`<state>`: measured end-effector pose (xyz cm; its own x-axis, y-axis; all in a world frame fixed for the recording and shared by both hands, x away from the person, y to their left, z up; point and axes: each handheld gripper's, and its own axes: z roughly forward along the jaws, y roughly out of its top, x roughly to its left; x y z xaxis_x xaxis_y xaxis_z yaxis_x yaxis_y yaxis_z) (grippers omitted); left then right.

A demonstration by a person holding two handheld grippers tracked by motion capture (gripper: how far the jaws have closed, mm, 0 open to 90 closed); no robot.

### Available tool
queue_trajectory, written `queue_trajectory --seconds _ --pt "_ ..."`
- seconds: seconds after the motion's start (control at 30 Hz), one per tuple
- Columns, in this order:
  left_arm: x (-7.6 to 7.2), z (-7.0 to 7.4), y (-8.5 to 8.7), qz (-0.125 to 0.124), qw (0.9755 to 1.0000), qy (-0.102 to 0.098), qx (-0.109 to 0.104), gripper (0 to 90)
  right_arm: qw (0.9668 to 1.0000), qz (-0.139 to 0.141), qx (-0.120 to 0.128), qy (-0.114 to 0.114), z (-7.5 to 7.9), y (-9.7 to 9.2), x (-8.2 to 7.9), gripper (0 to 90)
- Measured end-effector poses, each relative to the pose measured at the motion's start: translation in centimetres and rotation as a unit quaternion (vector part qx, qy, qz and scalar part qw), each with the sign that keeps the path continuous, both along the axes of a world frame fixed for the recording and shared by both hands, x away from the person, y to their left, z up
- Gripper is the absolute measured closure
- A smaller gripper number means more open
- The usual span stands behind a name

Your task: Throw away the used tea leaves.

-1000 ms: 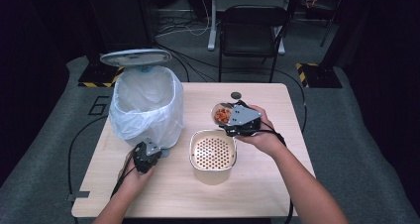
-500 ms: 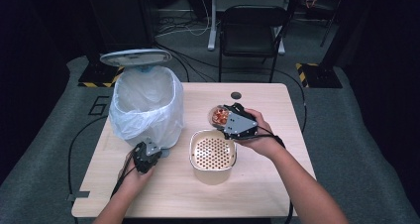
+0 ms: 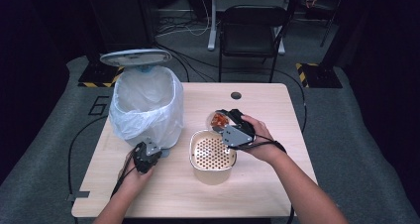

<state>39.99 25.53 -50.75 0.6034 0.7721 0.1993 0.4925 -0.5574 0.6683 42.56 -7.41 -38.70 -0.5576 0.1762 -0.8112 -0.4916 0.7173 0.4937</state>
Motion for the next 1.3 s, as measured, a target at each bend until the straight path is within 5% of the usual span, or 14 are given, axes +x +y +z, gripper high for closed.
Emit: queue_trajectory --seconds 0.43,0.57,0.67,0.7,0.77,0.8,0.83,0.97,1.07,1.1,1.17,1.23,1.27,1.3 --pt "0.0 0.0 0.0 0.0 1.0 0.0 0.0 90.0 0.9959 -0.001 -0.05 -0.075 -0.6 0.5 -0.8 43.6" --pt "0.0 0.0 0.0 0.0 1.0 0.0 0.0 90.0 0.9917 -0.004 -0.078 -0.102 -0.9 0.6 -1.0 43.8" --pt "0.0 0.0 0.0 0.0 1.0 0.0 0.0 90.0 0.9864 -0.007 -0.104 -0.127 -1.2 0.8 -1.2 44.0" --pt "0.0 0.0 0.0 0.0 1.0 0.0 0.0 90.0 0.9814 -0.009 -0.122 -0.148 -1.3 0.9 -1.3 44.1" --pt "0.0 0.0 0.0 0.0 1.0 0.0 0.0 90.0 0.98 -0.008 -0.126 -0.153 -1.4 1.0 -1.3 44.1" --pt "0.0 0.0 0.0 0.0 1.0 0.0 0.0 90.0 0.9734 -0.008 -0.149 -0.174 -1.6 1.1 -1.5 44.3" --pt "0.0 0.0 0.0 0.001 1.0 0.0 -0.001 90.0 0.9734 -0.008 -0.149 -0.174 -1.6 1.1 -1.5 44.3" --pt "0.0 0.0 0.0 0.0 1.0 0.001 -0.002 90.0 0.9586 -0.004 -0.199 -0.204 -2.1 1.4 -1.7 44.4" --pt "0.0 0.0 0.0 0.001 1.0 0.001 -0.003 90.0 0.9422 -0.002 -0.228 -0.245 -2.5 1.6 -1.9 44.4" --pt "0.0 0.0 0.0 0.0 1.0 0.001 -0.002 90.0 0.9422 -0.002 -0.228 -0.245 -2.5 1.6 -1.9 44.4" --pt "0.0 0.0 0.0 0.001 1.0 0.001 -0.002 90.0 0.9337 -0.003 -0.234 -0.271 -2.7 1.7 -2.1 44.4" --pt "0.0 0.0 0.0 0.0 1.0 0.001 -0.002 90.0 0.931 -0.001 -0.238 -0.276 -2.8 1.7 -2.2 44.4" --pt "0.0 0.0 0.0 0.0 1.0 0.001 -0.002 90.0 0.9234 0.006 -0.25 -0.291 -2.7 1.8 -2.2 44.4" --pt "0.0 0.0 0.0 0.0 1.0 0.001 -0.002 90.0 0.9117 0.004 -0.261 -0.317 -2.9 1.8 -2.3 44.4"
